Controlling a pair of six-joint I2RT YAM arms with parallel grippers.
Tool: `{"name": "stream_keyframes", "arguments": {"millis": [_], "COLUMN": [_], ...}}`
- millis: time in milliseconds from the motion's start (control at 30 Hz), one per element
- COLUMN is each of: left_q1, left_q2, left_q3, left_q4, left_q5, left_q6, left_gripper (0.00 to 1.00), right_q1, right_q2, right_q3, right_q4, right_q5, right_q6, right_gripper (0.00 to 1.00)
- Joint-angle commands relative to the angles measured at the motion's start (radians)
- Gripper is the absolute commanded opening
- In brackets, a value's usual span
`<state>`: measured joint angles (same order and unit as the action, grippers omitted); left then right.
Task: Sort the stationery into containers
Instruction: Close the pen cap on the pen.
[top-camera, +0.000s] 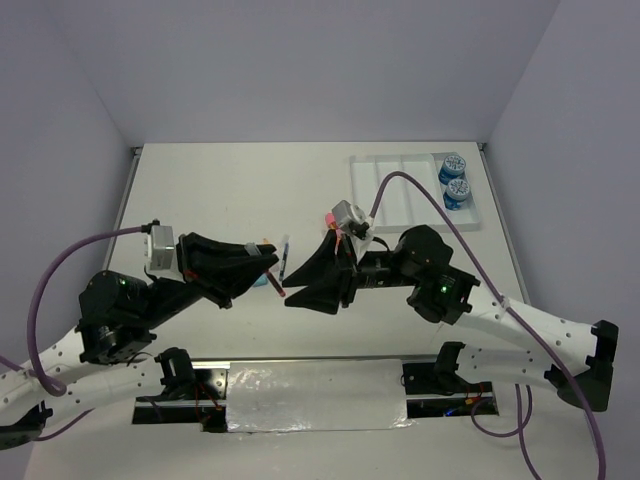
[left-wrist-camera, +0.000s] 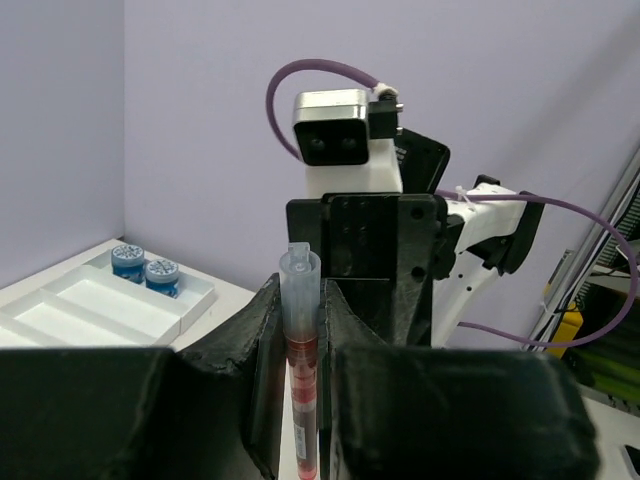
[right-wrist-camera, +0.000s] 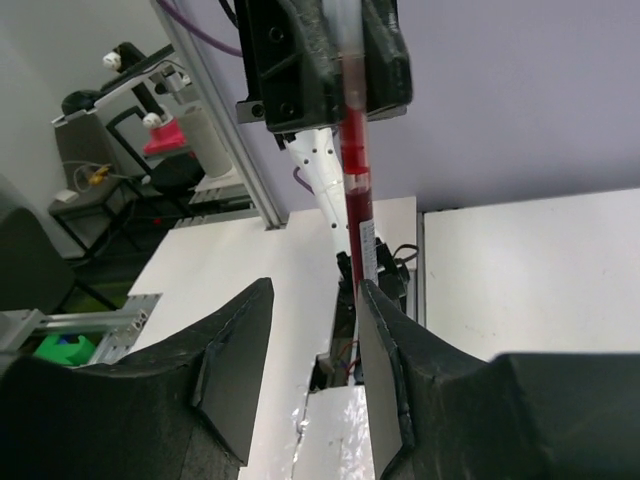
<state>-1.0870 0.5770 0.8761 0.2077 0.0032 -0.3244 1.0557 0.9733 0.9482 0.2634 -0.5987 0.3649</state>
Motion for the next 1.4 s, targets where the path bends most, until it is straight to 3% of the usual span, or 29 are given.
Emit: {"name": "stream_keyframes", "arguments": {"millis": [0, 367, 400, 433, 500, 633, 700, 733, 767, 833, 1133, 1367], "left_q1": [0.002, 0.002, 0.002, 0.002, 0.002, 0.002, 0.002, 0.002, 0.002, 0.003, 0.002, 0.002], "left_q2": [0.012, 0.046, 0.046, 0.049, 0.049, 0.052, 0.060, 0.063, 0.073, 0.081, 0.125, 0.144], "left_q3": [0.009, -0.009, -0.011, -0.011, -0.009, -0.003, 0.021, 0.035, 0.069, 0.102, 0.237, 0.233], "left_q4": [0.087, 0.127, 0.128, 0.128, 0.124, 0.107, 0.076, 0.034, 0.009, -0.036, -0.160, -0.179], "left_q5": [0.038, 0.047, 0.043, 0.041, 0.026, 0.004, 0.003, -0.040, -0.051, -0.087, -0.236, -0.212], "left_q6": [-0.025, -0.059, -0.061, -0.058, -0.056, -0.050, -0.047, -0.047, -0.045, -0.039, -0.067, -0.076], "left_gripper": [0.00, 0.00, 0.00, 0.00, 0.00, 0.01, 0.33, 0.56, 0.65, 0.73, 0.60, 0.50], "right_q1": [-0.007, -0.006, -0.006, -0.006, -0.006, -0.006, -0.006, -0.006, -0.006, -0.008, -0.006, -0.006], "right_q2": [0.043, 0.131, 0.131, 0.134, 0.139, 0.131, 0.117, 0.107, 0.102, 0.084, 0.054, 0.056], "right_q3": [0.049, 0.146, 0.146, 0.146, 0.144, 0.126, 0.123, 0.123, 0.118, 0.115, 0.100, 0.121], "right_q4": [0.096, 0.112, 0.111, 0.108, 0.100, 0.085, 0.039, 0.016, -0.015, -0.044, -0.131, -0.145], "right_q5": [-0.012, 0.005, 0.010, 0.010, 0.007, 0.014, 0.039, 0.052, 0.080, 0.106, 0.197, 0.192], "right_q6": [0.042, 0.034, 0.031, 0.026, 0.028, 0.016, -0.004, -0.014, -0.027, -0.038, -0.067, -0.076], "right_gripper": [0.46, 0.44, 0.40, 0.18, 0.00, 0.00, 0.00, 0.00, 0.00, 0.00, 0.00, 0.00]}}
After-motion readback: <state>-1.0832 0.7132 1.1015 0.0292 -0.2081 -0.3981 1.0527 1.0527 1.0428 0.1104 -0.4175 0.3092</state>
